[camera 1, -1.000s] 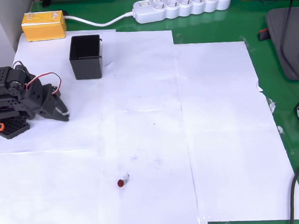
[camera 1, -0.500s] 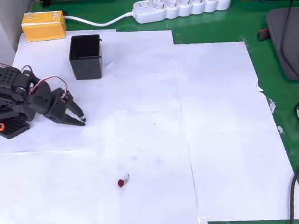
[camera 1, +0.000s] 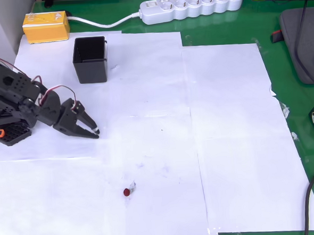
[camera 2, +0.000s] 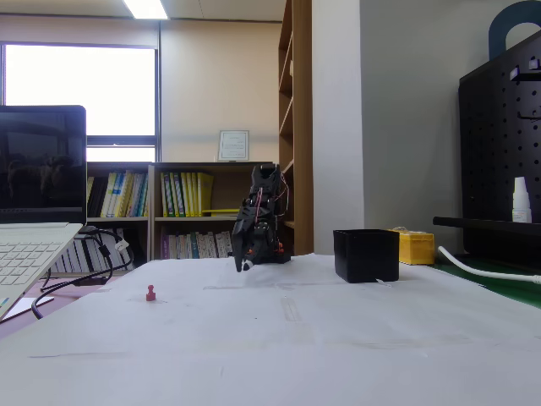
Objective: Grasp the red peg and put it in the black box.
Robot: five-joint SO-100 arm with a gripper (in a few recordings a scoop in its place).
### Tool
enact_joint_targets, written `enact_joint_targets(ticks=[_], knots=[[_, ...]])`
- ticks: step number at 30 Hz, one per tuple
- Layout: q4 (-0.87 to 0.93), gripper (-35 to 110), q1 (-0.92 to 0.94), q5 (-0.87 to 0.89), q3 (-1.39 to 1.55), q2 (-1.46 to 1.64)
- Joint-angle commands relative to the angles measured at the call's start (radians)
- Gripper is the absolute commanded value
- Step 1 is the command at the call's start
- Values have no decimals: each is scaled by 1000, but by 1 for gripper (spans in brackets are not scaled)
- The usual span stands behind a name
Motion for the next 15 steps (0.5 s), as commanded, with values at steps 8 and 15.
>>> enact_joint_targets(ticks=[8, 15], knots=[[-463, -1, 81, -51, -83, 327], [-664, 0, 97, -91, -83, 497]])
